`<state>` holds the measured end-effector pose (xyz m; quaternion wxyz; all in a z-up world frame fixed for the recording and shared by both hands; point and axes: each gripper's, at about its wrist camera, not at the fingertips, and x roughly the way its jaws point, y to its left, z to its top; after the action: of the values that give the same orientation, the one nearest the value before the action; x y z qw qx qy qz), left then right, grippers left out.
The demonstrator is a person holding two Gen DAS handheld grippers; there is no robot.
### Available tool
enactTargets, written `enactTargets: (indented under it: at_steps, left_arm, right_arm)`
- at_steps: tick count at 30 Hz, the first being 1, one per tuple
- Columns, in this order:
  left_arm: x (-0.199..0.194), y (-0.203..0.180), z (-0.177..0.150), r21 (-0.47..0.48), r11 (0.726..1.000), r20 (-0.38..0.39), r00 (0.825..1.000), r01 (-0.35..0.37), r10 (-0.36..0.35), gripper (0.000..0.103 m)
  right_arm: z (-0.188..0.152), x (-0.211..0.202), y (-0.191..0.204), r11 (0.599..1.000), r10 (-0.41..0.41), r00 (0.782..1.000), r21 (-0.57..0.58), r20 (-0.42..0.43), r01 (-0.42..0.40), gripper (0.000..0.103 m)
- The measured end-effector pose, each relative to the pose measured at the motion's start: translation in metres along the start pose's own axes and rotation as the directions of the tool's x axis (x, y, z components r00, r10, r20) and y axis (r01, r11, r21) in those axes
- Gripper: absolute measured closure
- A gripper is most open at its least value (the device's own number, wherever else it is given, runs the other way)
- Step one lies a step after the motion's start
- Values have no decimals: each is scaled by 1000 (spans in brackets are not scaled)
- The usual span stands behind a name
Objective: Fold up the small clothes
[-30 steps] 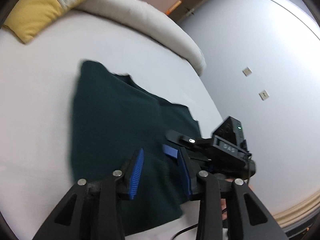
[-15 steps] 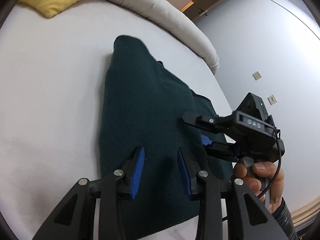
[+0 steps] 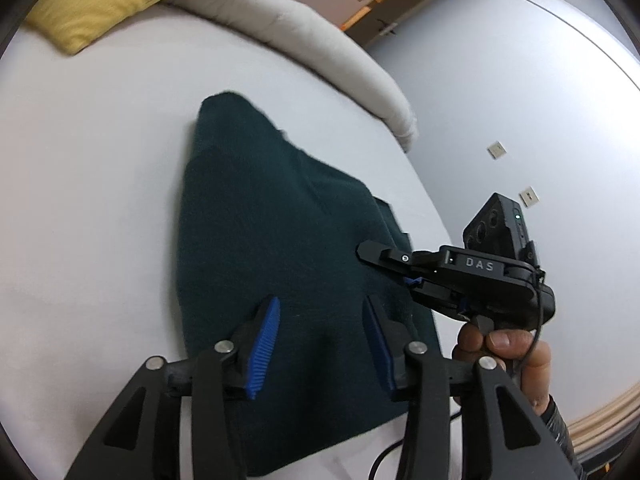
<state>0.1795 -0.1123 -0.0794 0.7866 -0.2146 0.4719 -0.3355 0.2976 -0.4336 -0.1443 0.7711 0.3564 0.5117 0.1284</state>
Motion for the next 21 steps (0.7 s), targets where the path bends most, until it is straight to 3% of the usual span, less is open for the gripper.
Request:
enactTargets:
  at_steps: [14, 21]
  left_arm:
    - [42, -68, 9, 162, 987, -48, 999, -4, 12, 54]
    - [62, -64, 17, 205, 975, -45, 995, -82, 93, 52]
  right_arm:
    - [19, -116, -74, 996, -94, 993, 17, 70, 93, 93]
    - [23, -135, -120, 994, -105, 992, 48, 68, 102, 93]
